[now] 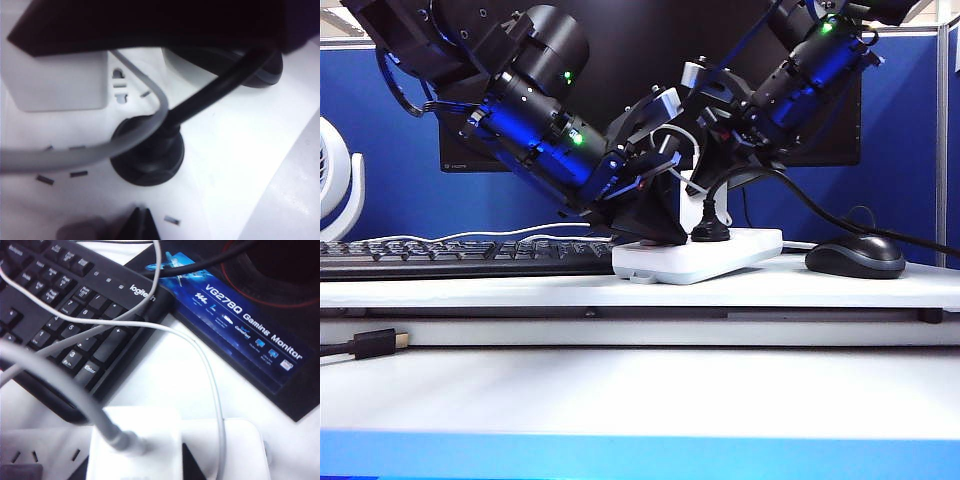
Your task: Unplug the white charger from the socket, then place it next to the socket.
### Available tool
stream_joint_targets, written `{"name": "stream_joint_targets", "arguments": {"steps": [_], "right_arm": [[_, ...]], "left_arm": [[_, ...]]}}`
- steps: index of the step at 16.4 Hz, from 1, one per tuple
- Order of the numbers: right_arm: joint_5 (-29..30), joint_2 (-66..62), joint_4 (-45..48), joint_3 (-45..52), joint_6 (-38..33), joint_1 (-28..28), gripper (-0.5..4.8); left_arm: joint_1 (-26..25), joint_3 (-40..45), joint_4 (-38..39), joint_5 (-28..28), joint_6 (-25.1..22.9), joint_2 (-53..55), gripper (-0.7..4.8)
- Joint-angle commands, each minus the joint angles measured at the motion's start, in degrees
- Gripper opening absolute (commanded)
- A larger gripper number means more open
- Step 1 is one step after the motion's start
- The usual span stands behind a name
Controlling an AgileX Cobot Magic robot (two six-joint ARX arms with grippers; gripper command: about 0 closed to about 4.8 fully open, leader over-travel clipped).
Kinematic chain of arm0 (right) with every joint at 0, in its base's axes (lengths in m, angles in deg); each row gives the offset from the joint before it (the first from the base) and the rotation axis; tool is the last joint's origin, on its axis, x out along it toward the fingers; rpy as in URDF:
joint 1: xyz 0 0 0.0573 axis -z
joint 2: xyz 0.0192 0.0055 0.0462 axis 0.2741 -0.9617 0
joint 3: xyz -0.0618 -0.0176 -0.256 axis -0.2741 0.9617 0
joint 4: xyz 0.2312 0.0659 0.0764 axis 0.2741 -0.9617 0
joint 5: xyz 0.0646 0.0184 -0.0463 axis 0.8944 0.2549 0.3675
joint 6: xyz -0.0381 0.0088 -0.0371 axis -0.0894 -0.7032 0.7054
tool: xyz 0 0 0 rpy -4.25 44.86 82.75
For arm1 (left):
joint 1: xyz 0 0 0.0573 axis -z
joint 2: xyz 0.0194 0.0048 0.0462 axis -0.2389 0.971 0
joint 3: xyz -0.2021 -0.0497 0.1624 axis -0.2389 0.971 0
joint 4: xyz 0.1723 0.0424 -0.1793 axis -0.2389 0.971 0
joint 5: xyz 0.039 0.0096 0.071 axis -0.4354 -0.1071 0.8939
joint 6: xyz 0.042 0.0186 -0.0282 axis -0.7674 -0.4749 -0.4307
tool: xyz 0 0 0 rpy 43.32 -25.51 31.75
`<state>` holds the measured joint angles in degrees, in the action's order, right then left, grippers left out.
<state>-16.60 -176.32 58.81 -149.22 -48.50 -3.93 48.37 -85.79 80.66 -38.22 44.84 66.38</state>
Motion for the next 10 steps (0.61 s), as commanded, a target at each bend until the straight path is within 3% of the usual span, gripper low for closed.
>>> {"name": "stream_joint_targets", "arguments": {"steps": [1,4,7,10], "right_arm": [[4.9,1.9,4.8,-0.9,3.7,-0.6,-0.01],[6.6,2.0,6.8,-0.9,-3.7,-0.1,-0.01],[6.5,2.6,6.4,-0.9,3.9,0.0,-0.01],[8.0,2.6,7.6,-0.9,-0.5,0.1,-0.01]], "left_arm": [[-0.1,0.5,4.2,1.7,0.0,1.0,-0.05],[-0.1,0.5,4.8,1.7,0.0,1.0,-0.05],[-0.1,0.5,5.3,1.7,0.0,1.7,-0.05],[0.0,0.5,5.4,1.5,0.0,2.2,-0.05]]}}
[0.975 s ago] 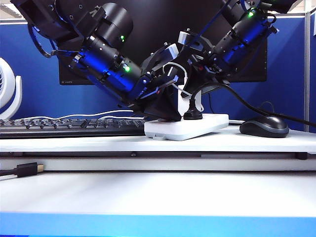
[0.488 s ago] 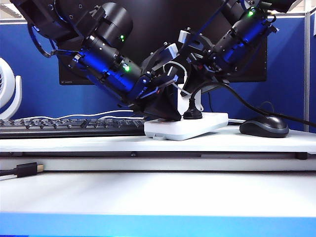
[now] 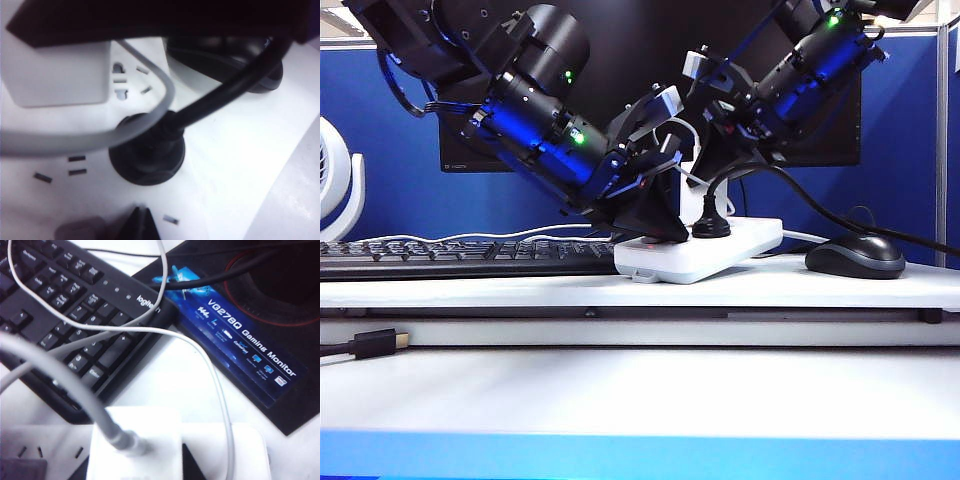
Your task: Unplug the white charger from the socket, then place it next to the socket.
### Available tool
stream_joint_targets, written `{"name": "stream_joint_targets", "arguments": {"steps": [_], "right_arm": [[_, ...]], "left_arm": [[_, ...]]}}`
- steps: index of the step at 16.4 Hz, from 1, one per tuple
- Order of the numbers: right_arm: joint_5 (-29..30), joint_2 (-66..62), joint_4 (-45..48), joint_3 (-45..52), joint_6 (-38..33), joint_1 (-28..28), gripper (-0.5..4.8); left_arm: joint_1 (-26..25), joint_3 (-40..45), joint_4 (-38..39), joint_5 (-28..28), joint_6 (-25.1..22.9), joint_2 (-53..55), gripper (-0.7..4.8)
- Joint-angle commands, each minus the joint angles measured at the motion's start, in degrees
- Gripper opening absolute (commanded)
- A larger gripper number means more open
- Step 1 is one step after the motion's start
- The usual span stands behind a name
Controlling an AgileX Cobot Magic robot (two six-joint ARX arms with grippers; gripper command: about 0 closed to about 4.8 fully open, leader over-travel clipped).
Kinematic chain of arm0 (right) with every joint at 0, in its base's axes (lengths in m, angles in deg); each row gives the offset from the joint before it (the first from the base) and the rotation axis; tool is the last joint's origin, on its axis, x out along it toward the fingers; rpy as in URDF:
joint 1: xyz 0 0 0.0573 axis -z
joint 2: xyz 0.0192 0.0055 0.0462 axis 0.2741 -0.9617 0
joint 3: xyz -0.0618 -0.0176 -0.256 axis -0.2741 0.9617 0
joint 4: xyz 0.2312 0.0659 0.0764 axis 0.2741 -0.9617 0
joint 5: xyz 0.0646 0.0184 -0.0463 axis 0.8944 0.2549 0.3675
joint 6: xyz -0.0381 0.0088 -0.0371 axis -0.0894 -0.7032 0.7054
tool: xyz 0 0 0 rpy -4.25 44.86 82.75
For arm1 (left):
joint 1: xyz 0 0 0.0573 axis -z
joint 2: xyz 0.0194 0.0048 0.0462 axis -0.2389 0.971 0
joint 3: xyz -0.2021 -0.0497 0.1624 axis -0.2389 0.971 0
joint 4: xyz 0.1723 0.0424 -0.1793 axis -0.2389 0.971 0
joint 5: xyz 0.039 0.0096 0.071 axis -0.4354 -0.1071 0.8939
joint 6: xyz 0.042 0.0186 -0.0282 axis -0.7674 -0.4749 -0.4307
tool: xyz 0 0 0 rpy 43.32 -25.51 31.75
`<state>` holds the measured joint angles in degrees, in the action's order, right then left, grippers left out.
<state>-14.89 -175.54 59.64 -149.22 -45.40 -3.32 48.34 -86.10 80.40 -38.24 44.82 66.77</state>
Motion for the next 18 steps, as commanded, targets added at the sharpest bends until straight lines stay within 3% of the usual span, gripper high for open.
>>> {"name": "stream_joint_targets", "arguments": {"steps": [1,2,3,6,8,9,11,13,14,16,18], "right_arm": [[5.7,1.9,6.5,-0.9,-1.1,-0.5,-0.01],[5.6,1.9,5.7,-0.9,4.5,-0.7,-0.01],[5.8,1.9,5.6,-0.9,4.6,-1.1,-0.01],[9.0,1.9,6.5,-0.8,-3.3,-1.2,-0.01],[8.4,1.9,5.5,-0.8,4.4,-1.2,-0.01],[7.8,1.9,5.4,-0.8,4.7,-1.3,-0.01],[7.9,1.9,6.4,-0.8,-1.5,-1.2,-0.01],[7.3,2.3,5.3,-0.8,6.3,-1.2,-0.01],[7.4,2.3,5.3,-0.8,6.4,-1.4,-0.01],[7.8,2.2,5.6,-0.8,0.3,-1.7,-0.01],[6.6,2.2,5.3,-0.8,0.6,-1.7,-0.01]], "left_arm": [[0.0,0.8,5.6,1.4,0.0,1.8,-0.05],[0.0,0.8,5.6,1.4,0.0,1.8,-0.05],[0.0,0.8,5.6,1.4,0.0,1.8,-0.05],[0.0,0.8,5.6,1.4,0.0,1.8,-0.05],[0.0,0.8,5.4,1.4,0.0,1.8,-0.05],[0.0,0.8,5.4,1.4,0.0,1.8,-0.05],[0.0,0.8,5.4,1.4,0.0,1.8,-0.05],[0.0,0.8,5.4,1.4,0.0,1.8,-0.05],[0.0,0.8,5.4,1.4,0.0,1.8,-0.05],[0.0,0.8,5.4,1.4,0.0,1.8,-0.05],[0.0,0.8,5.2,1.4,0.0,1.8,-0.05]]}}
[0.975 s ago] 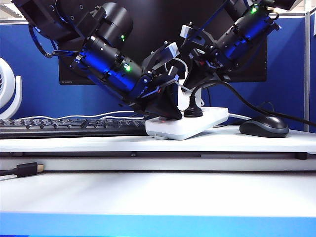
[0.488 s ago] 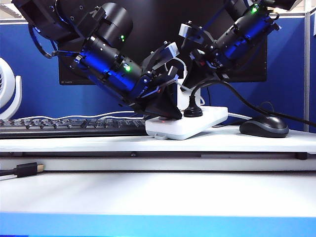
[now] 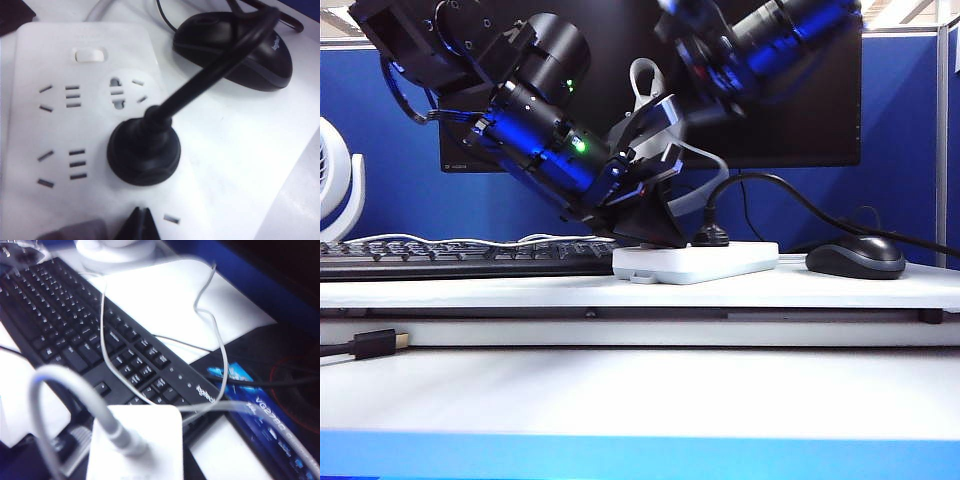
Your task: Unplug the white charger from the socket, then place it next to the socket.
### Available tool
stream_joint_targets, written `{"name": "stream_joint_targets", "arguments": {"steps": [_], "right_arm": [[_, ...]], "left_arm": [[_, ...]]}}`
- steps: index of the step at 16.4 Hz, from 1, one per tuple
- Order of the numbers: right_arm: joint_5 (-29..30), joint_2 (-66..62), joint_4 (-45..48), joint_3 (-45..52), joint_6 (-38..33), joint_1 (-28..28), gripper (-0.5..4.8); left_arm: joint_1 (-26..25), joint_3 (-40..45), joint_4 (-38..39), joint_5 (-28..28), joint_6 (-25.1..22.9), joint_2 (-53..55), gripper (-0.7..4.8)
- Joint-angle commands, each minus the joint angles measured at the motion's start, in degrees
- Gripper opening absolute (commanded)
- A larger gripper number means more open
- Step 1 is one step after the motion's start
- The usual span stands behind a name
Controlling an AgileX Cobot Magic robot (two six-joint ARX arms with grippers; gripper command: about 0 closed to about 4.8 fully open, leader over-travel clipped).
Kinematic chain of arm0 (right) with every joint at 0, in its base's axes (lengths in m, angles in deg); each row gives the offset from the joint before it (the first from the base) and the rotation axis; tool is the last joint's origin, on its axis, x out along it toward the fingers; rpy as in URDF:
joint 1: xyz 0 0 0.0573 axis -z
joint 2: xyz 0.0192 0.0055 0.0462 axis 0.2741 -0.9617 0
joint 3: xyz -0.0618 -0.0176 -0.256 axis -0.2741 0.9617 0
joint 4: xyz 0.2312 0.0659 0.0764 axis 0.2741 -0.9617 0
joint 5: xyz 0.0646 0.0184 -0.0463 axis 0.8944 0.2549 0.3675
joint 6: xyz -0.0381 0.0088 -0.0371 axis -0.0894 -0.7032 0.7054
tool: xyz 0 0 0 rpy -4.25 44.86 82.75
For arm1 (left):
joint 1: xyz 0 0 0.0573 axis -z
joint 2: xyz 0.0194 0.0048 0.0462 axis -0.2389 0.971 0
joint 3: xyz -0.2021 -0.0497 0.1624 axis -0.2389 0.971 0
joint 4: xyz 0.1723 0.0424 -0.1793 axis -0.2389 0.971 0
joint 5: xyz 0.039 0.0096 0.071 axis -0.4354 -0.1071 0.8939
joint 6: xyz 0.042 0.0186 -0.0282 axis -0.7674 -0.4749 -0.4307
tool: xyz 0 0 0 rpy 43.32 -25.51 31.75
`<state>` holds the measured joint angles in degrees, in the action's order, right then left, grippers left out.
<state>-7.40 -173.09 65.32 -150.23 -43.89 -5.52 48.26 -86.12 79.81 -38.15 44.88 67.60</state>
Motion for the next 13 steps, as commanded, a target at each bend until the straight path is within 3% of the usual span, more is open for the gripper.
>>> {"name": "stream_joint_targets", "arguments": {"steps": [1,7,13], "right_arm": [[-1.8,-0.2,-0.4,0.2,-0.9,0.5,-0.01],[-6.8,0.1,0.9,0.2,-2.9,3.6,-0.01],[-6.4,3.5,0.6,0.2,-10.3,9.7,-0.01]], "left_arm": [[0.0,0.9,5.6,1.3,-0.2,1.0,-0.05],[0.0,0.9,4.2,1.2,-0.5,0.9,-0.05],[0.0,0.8,2.0,1.3,-0.4,-3.3,-0.05]]}}
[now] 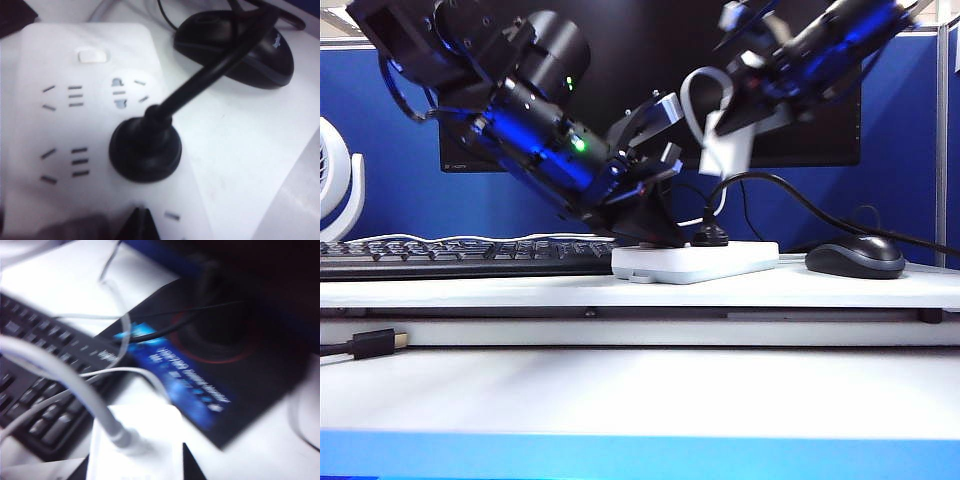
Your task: Unplug the white charger from the socket, then place it next to the socket.
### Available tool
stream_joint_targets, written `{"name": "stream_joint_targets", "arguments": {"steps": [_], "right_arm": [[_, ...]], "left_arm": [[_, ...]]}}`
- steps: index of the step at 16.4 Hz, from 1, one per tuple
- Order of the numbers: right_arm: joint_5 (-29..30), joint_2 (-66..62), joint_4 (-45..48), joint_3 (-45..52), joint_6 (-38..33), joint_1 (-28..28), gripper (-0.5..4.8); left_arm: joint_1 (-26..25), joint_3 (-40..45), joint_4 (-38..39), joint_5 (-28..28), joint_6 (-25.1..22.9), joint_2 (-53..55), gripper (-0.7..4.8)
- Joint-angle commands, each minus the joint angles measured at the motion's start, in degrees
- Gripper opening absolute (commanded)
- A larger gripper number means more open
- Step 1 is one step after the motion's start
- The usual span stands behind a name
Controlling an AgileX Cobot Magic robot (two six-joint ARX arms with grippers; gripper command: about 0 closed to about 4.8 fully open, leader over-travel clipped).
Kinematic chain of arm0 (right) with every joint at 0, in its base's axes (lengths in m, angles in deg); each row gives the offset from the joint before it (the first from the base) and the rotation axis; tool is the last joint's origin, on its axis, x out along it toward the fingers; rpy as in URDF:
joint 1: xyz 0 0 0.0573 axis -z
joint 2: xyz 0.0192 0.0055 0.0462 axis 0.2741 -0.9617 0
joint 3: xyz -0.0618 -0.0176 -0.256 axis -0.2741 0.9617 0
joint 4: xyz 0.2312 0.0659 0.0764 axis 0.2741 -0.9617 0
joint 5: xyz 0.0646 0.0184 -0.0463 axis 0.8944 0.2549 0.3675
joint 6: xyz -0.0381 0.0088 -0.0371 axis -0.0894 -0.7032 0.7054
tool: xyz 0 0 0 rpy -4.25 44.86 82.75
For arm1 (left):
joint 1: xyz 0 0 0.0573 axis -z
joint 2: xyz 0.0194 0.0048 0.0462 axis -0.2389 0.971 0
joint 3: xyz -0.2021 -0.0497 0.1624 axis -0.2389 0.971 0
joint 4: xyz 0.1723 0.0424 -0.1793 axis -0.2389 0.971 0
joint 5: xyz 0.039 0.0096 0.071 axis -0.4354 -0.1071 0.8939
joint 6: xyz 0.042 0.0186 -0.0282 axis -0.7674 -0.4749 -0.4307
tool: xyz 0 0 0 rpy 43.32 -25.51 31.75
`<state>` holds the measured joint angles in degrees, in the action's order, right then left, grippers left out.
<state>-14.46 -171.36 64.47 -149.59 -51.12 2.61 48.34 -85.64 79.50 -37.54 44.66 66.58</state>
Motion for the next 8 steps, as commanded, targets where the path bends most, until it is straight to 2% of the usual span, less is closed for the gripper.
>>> {"name": "stream_joint_targets", "arguments": {"steps": [1,5,8], "right_arm": [[0.7,3.3,0.2,-0.5,-4.7,2.3,-0.01],[1.0,7.0,-7.2,-0.5,-8.4,2.4,-0.01],[6.7,9.2,-14.4,-0.5,-10.9,2.3,-0.01]], "left_arm": [[-0.1,0.3,2.4,0.7,-0.2,-4.7,-0.05],[-0.1,0.3,2.3,1.0,-0.2,-12.0,-0.05],[-0.1,0.3,2.4,6.1,0.0,-18.5,-0.05]]}}
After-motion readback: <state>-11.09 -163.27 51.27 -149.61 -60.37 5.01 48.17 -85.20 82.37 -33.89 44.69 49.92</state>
